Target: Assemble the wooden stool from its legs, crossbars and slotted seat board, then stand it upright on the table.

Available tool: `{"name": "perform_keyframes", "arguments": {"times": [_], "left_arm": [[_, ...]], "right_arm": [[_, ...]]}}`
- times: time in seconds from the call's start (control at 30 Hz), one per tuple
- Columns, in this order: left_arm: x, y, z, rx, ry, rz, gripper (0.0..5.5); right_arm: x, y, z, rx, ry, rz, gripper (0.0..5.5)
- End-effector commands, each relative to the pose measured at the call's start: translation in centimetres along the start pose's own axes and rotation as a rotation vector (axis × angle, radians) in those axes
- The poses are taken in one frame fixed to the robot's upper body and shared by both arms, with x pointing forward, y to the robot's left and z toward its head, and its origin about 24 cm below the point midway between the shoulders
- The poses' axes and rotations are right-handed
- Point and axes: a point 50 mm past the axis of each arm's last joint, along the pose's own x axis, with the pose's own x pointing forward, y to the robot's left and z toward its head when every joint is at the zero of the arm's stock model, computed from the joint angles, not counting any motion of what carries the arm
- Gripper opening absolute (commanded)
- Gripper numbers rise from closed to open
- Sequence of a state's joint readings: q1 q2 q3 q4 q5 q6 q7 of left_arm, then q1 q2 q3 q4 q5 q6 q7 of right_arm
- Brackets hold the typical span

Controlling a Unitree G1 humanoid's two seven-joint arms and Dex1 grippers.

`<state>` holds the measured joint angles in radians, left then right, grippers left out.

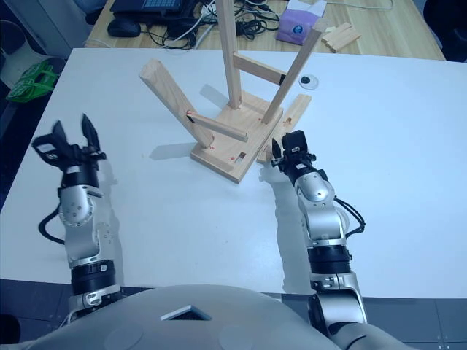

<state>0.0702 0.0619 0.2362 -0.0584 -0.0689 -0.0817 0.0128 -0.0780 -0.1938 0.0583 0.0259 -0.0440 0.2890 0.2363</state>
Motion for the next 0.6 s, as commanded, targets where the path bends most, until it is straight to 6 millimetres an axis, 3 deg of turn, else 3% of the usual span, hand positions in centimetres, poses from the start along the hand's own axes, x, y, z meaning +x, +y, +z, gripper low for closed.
{"name": "perform_keyframes", "arguments": {"times": [0.03, 0.13, 0.2, 0.5, 0.6], "left_arm": [[-0.4, -4.6, -3.9, -0.010, 0.142, -0.213, 2.77], [-0.9, -8.1, -5.7, -0.013, 0.236, -0.398, 2.77], [-1.1, -9.0, -6.2, -0.010, 0.263, -0.449, 2.77], [-0.8, -8.2, -5.9, -0.011, 0.241, -0.400, 2.77], [-0.9, -8.1, -6.0, -0.008, 0.240, -0.395, 2.77]], "right_arm": [[1.3, 1.4, 1.0, 0.103, 0.007, 0.063, 2.50], [1.4, 1.6, 1.4, 0.110, 0.021, 0.080, 2.98], [1.2, 1.1, 1.1, 0.060, 0.046, 0.049, 3.30], [-1.7, -2.3, -3.5, -0.118, 0.278, -0.022, 4.87], [-2.8, -5.1, -3.8, -0.179, 0.308, -0.104, 5.37]]}}
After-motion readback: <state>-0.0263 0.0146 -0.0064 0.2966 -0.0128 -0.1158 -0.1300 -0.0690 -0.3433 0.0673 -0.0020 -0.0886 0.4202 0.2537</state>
